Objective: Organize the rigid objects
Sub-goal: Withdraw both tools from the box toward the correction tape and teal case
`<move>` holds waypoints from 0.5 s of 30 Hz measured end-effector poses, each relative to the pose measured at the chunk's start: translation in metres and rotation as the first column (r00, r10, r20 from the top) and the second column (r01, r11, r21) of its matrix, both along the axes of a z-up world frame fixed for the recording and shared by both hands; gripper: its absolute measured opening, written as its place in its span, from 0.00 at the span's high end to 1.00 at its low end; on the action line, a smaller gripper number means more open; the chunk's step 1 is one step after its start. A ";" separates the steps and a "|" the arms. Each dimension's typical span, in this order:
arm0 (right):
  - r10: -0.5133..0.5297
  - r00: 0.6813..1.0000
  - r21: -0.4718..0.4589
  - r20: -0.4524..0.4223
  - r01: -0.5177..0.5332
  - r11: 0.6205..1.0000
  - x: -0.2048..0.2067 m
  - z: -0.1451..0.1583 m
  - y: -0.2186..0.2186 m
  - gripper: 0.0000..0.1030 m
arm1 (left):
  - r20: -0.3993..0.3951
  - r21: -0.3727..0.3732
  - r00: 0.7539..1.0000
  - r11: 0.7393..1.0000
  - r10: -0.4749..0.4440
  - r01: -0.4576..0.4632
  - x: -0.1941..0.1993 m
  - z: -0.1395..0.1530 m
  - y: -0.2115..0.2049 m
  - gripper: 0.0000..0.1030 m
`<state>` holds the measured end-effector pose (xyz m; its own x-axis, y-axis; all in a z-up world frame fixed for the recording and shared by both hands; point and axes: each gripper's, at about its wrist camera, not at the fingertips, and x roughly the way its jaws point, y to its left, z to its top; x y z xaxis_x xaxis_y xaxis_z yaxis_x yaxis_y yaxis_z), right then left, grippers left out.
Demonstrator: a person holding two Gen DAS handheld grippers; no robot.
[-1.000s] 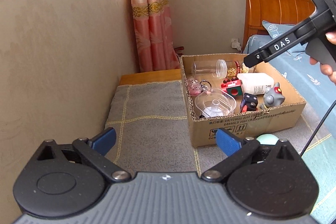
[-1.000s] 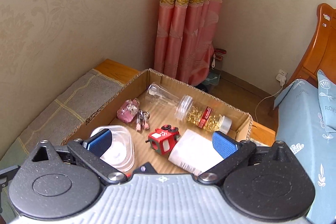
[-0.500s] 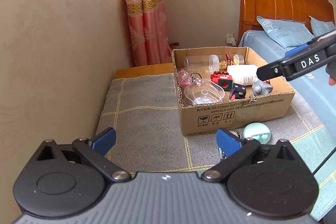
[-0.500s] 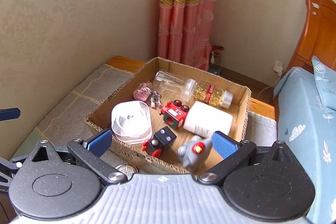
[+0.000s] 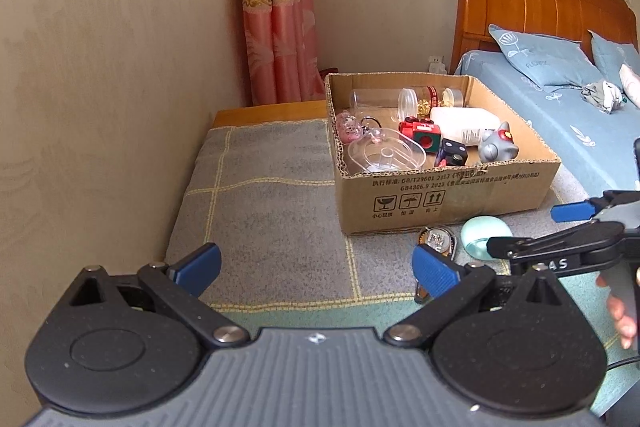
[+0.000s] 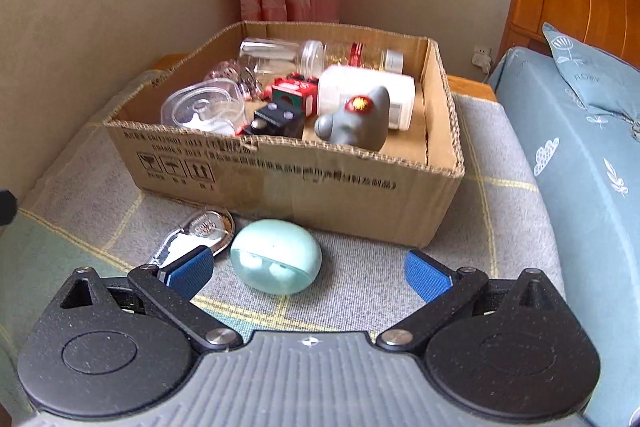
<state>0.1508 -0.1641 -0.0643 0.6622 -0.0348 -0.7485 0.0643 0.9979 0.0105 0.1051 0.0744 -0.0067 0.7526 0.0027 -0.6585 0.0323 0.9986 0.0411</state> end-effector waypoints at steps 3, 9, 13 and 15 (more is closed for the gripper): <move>-0.008 1.000 -0.002 -0.024 0.008 1.000 0.010 -0.016 0.006 0.00 | -0.009 -0.004 1.000 1.000 -0.005 0.005 0.000 -0.003 0.001 0.02; -0.056 0.998 -0.030 -0.017 0.055 0.998 0.015 -0.028 0.002 0.00 | -0.038 0.002 0.999 0.999 -0.035 0.035 0.008 -0.012 -0.004 0.02; -0.075 0.997 -0.027 -0.020 0.074 0.997 0.012 -0.029 -0.014 0.00 | -0.062 0.007 0.995 0.997 -0.075 0.076 0.017 -0.021 -0.013 0.02; -0.068 0.998 -0.023 -0.017 0.067 0.997 0.008 -0.029 -0.021 0.00 | -0.075 0.006 0.992 0.994 -0.105 0.105 0.022 -0.027 -0.020 0.02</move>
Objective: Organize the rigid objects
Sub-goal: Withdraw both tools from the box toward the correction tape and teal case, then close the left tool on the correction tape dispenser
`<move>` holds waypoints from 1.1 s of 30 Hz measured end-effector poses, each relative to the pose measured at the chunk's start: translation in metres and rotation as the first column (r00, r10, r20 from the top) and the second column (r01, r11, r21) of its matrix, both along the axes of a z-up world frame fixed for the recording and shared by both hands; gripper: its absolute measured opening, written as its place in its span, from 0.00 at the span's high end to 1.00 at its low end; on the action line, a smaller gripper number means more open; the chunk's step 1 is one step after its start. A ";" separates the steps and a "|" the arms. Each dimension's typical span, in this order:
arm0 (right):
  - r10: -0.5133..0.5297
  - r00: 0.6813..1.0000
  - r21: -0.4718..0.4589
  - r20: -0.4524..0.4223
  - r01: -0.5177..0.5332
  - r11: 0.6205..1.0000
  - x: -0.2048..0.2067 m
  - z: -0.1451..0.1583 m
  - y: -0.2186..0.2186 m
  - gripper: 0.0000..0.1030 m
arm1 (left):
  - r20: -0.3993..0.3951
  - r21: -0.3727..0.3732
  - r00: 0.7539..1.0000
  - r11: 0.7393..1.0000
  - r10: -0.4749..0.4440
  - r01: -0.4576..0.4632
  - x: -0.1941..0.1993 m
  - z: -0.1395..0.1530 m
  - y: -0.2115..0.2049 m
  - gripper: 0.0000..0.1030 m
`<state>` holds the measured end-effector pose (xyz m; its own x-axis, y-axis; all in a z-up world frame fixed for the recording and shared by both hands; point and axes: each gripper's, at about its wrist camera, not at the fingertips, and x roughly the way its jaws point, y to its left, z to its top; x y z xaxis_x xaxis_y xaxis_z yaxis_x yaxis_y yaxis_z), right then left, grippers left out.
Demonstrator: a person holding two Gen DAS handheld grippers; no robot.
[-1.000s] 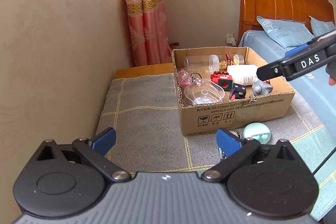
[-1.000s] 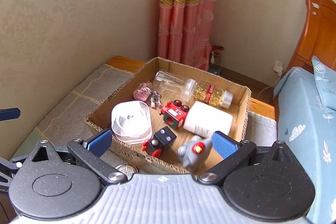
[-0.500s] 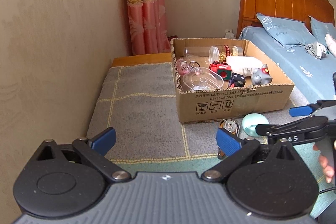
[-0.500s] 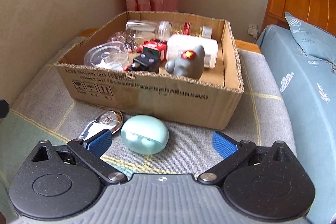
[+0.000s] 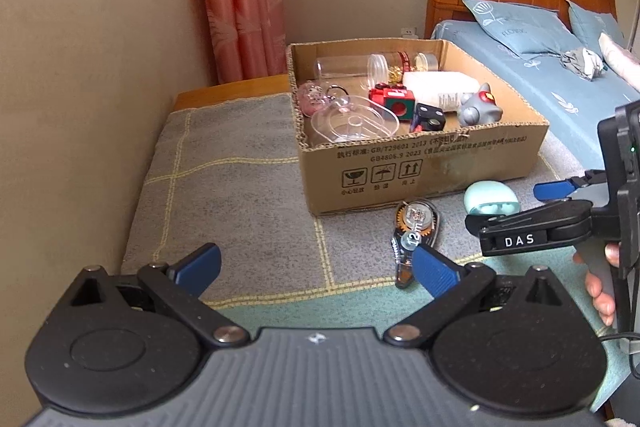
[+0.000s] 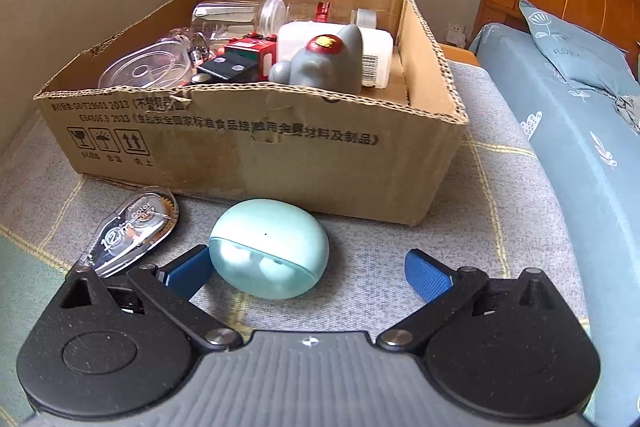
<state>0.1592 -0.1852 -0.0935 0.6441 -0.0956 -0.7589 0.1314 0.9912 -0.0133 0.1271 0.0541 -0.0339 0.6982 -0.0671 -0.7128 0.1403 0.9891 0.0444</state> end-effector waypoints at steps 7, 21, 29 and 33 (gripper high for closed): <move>0.054 0.999 -0.001 0.006 -0.054 0.999 -0.007 -0.001 -0.006 0.00 | -0.076 0.014 0.992 0.995 -0.100 0.102 0.021 -0.035 -0.024 0.02; 0.061 0.998 -0.006 0.022 -0.061 0.998 -0.007 -0.002 -0.004 0.00 | -0.132 0.015 0.991 1.000 0.015 -0.013 0.045 -0.061 0.006 0.01; 0.074 0.997 -0.007 0.027 -0.074 0.997 -0.010 -0.002 -0.005 0.00 | -0.130 0.023 0.983 0.992 0.128 -0.126 0.064 -0.061 0.019 0.01; 0.087 0.996 -0.008 0.030 -0.087 0.996 -0.012 -0.002 -0.006 0.00 | -0.139 -0.024 0.988 0.997 0.064 -0.068 0.053 -0.053 0.008 0.01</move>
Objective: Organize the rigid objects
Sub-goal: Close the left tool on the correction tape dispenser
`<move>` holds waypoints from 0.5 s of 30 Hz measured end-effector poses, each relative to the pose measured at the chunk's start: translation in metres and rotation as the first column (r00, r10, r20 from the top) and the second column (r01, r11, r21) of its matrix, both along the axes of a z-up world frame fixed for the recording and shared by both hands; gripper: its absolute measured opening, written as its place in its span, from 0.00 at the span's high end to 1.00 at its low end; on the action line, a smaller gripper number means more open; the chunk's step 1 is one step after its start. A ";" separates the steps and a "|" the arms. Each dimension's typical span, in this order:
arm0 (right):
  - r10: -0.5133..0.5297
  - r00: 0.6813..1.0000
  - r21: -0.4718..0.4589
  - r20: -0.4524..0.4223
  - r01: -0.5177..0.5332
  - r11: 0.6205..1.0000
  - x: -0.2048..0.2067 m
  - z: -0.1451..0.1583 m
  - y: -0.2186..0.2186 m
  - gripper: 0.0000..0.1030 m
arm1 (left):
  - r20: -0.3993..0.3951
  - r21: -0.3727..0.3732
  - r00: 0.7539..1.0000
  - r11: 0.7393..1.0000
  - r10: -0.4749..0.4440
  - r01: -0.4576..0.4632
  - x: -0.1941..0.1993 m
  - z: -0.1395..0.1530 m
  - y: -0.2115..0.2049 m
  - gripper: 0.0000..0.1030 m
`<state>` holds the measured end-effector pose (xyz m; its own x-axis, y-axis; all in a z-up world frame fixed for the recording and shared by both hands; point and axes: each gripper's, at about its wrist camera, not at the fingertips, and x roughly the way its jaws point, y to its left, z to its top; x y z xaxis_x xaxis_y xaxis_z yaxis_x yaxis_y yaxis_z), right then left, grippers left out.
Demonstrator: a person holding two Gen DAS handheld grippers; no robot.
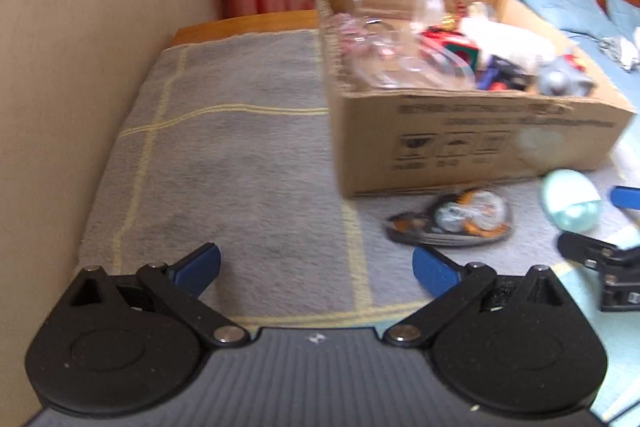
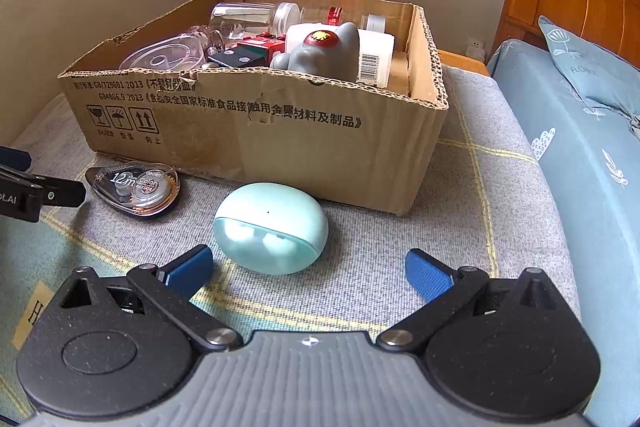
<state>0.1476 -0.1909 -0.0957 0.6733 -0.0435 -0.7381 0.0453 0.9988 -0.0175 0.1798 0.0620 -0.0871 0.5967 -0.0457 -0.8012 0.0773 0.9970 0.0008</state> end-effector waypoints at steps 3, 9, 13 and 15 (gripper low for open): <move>0.007 1.000 -0.001 0.003 -0.007 1.000 -0.002 -0.001 0.000 0.00 | -0.005 -0.036 0.999 0.998 -0.052 0.052 -0.007 0.002 -0.017 0.01; 0.054 0.999 -0.004 0.009 -0.054 0.999 -0.010 -0.001 -0.002 0.00 | -0.040 -0.014 0.997 0.997 -0.072 0.071 0.001 -0.008 -0.047 0.01; 0.091 0.996 -0.004 0.020 -0.091 0.996 -0.016 -0.002 -0.006 0.00 | -0.035 -0.008 0.999 1.000 -0.025 0.025 0.003 -0.009 -0.051 0.01; 0.098 0.995 -0.005 0.027 -0.098 0.995 -0.018 -0.002 -0.006 0.00 | -0.045 -0.010 0.999 1.000 -0.006 0.006 0.007 -0.008 -0.052 0.01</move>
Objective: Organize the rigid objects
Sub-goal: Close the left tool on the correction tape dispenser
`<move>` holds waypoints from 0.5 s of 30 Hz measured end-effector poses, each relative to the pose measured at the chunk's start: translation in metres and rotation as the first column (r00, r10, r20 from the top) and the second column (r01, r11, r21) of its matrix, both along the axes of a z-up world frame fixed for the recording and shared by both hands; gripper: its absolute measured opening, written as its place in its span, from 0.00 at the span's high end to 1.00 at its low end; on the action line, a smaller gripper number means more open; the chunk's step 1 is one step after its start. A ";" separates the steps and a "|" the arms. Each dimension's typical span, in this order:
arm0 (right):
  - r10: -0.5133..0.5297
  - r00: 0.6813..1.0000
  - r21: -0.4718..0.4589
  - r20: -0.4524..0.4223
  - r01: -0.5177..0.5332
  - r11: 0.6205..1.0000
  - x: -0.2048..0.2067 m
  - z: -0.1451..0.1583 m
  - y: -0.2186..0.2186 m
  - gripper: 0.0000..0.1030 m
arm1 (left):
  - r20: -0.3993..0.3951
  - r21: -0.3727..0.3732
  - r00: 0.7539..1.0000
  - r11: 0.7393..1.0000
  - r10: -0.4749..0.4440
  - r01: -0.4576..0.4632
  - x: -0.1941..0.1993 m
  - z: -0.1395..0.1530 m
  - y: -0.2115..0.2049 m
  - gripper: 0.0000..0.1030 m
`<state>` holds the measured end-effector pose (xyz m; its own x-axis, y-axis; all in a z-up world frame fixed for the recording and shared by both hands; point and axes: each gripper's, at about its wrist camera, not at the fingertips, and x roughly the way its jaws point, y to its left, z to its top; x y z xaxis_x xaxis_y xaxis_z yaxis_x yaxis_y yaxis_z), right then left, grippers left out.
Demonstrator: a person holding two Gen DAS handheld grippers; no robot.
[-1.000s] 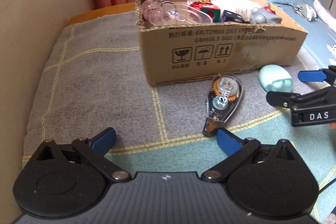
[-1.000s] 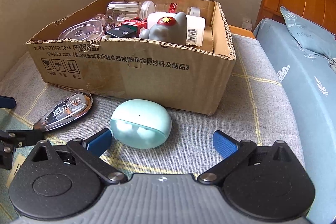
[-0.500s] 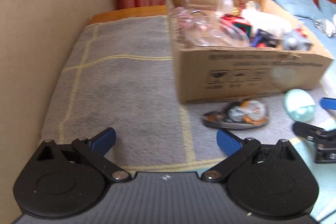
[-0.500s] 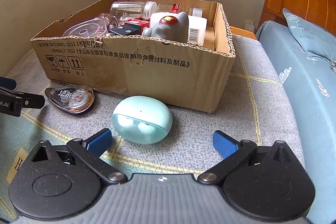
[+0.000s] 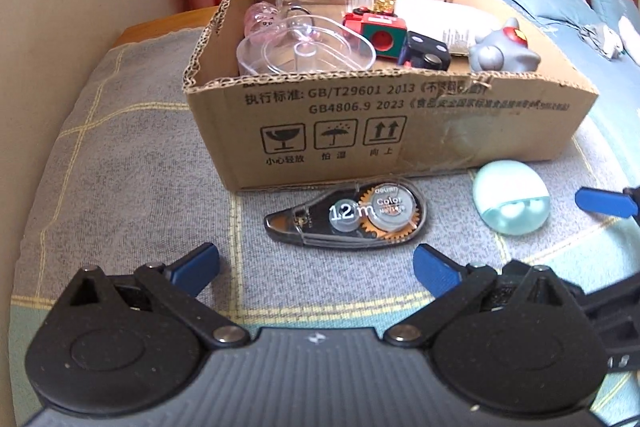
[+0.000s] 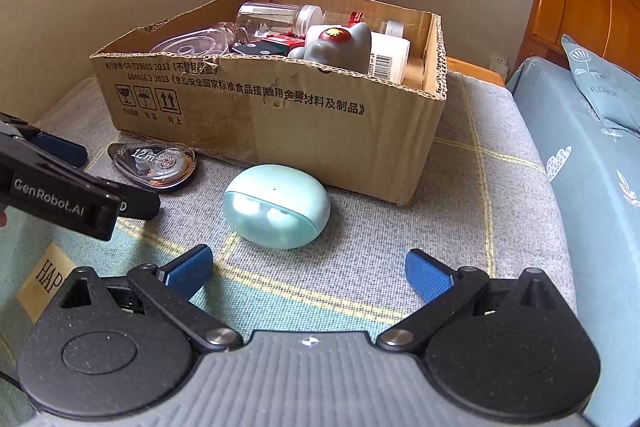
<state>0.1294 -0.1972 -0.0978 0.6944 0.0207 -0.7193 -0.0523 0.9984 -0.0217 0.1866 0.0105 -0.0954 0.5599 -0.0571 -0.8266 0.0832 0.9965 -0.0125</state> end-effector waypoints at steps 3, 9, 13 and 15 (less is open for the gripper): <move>0.010 1.000 0.000 0.012 -0.010 1.000 -0.001 -0.001 0.000 0.00 | -0.010 0.000 1.000 1.000 0.026 -0.026 0.002 0.000 -0.001 0.01; 0.024 0.999 0.002 0.029 -0.024 1.000 -0.003 -0.002 -0.001 0.00 | 0.004 0.000 0.999 0.999 0.050 -0.050 0.009 -0.001 -0.012 0.01; 0.029 0.999 0.002 0.034 -0.029 1.000 -0.004 -0.003 -0.002 0.00 | 0.012 -0.001 0.998 0.999 0.055 -0.055 0.017 -0.001 -0.018 0.01; 0.031 0.999 0.003 0.038 -0.031 1.000 -0.006 -0.003 -0.003 0.00 | 0.019 -0.001 0.999 0.999 0.047 -0.047 0.020 -0.001 -0.020 0.01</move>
